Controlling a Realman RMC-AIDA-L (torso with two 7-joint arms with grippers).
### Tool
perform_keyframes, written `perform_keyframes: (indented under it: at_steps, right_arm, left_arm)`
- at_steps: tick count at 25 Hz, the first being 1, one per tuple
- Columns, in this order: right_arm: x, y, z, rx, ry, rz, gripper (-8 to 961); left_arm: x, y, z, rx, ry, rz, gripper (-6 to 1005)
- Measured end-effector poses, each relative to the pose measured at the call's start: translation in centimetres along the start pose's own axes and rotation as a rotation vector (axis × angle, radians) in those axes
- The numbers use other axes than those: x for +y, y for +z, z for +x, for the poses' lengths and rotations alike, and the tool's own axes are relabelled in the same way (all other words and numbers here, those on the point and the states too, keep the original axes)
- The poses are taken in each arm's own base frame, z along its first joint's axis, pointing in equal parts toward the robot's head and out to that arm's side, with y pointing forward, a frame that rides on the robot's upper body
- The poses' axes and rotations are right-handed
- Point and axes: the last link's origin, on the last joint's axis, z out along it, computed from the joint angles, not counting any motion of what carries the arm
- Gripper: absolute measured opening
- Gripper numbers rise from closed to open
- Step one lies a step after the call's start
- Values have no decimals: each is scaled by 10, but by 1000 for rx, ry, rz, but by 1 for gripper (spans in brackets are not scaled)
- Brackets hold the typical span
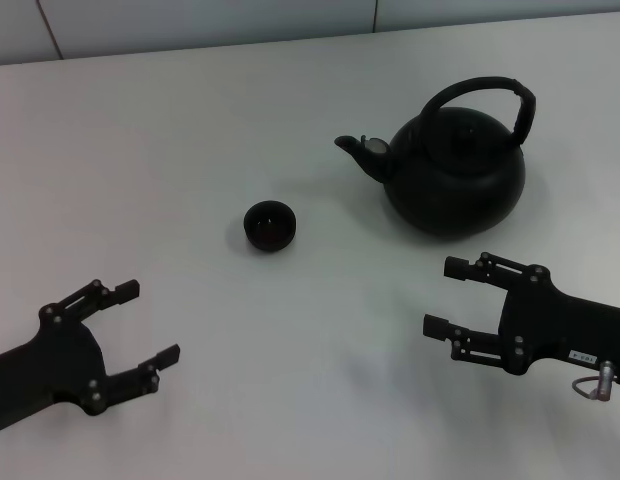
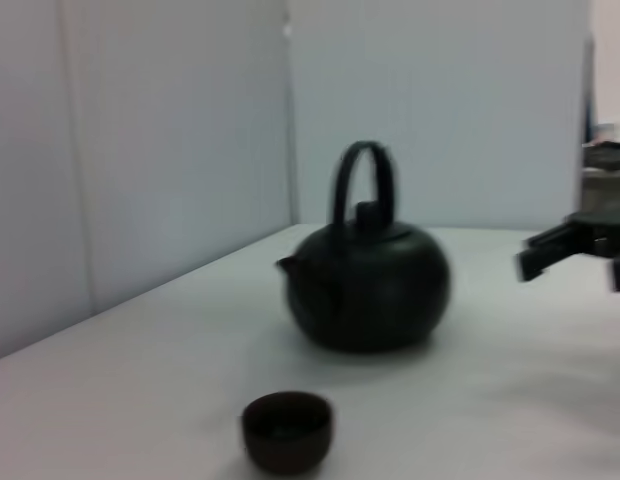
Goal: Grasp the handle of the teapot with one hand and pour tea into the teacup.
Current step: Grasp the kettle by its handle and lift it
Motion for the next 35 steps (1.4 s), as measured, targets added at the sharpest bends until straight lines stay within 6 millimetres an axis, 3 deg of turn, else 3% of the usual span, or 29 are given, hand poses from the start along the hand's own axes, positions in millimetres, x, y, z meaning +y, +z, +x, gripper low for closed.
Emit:
perform_keyframes:
  at_steps: [4, 19, 26, 35]
  right_arm:
    - [0, 0, 0, 0, 0, 0, 774]
    - [11, -2, 6, -60, 25, 48, 774]
    - [26, -7, 11, -305, -60, 445, 774]
    - [21, 2, 19, -310, -73, 847, 774]
  left_arm:
    - [1, -2, 5, 2, 2, -73, 856]
    - [-6, -2, 9, 10, -3, -62, 856]
    - [-6, -2, 10, 12, -12, -60, 856]
    - [-8, -5, 11, 16, -17, -56, 856]
